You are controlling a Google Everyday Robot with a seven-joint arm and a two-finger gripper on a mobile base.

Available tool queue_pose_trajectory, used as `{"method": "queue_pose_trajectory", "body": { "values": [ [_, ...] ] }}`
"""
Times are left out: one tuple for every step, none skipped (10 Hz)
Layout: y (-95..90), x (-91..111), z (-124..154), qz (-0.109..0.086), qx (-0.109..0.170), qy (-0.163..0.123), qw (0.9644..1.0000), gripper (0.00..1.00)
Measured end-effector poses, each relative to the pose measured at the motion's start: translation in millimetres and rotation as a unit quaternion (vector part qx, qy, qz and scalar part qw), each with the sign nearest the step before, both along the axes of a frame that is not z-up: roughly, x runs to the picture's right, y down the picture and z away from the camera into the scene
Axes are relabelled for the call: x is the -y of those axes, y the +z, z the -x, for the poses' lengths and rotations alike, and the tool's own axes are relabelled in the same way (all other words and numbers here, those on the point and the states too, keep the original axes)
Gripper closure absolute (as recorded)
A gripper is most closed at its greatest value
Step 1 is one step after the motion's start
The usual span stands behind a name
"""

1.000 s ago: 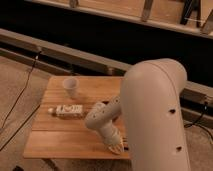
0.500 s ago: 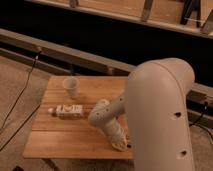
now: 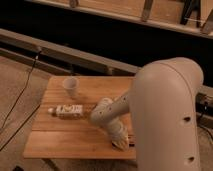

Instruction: Push the eraser across the table

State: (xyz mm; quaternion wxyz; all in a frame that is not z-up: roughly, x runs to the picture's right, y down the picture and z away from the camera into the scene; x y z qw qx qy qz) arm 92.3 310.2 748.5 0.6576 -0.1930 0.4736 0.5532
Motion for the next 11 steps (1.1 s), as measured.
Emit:
{"method": "queue_pose_trajectory", "body": {
  "values": [
    [-3.7, -1, 11, 0.003, 0.010, 0.002, 0.9999, 1.00],
    [-8.1, -4, 24, 0.009, 0.023, 0.003, 0.9997, 1.00],
    [-13.1, -7, 38, 0.017, 0.037, 0.003, 0.9992, 1.00],
    [-16.9, -10, 49, 0.023, 0.048, 0.004, 0.9986, 1.00],
    [-19.9, -12, 61, 0.028, 0.060, 0.004, 0.9978, 1.00],
    [-21.0, -13, 76, 0.031, 0.079, 0.003, 0.9964, 1.00],
    [-20.1, -13, 82, 0.031, 0.087, 0.002, 0.9957, 1.00],
    [-17.2, -11, 91, 0.030, 0.098, 0.001, 0.9947, 1.00],
    [-11.5, -8, 99, 0.026, 0.109, 0.000, 0.9936, 1.00],
    [-4.7, -3, 105, 0.020, 0.118, -0.002, 0.9928, 1.00],
    [2.1, 1, 107, 0.015, 0.123, -0.002, 0.9923, 1.00]
  ]
}}
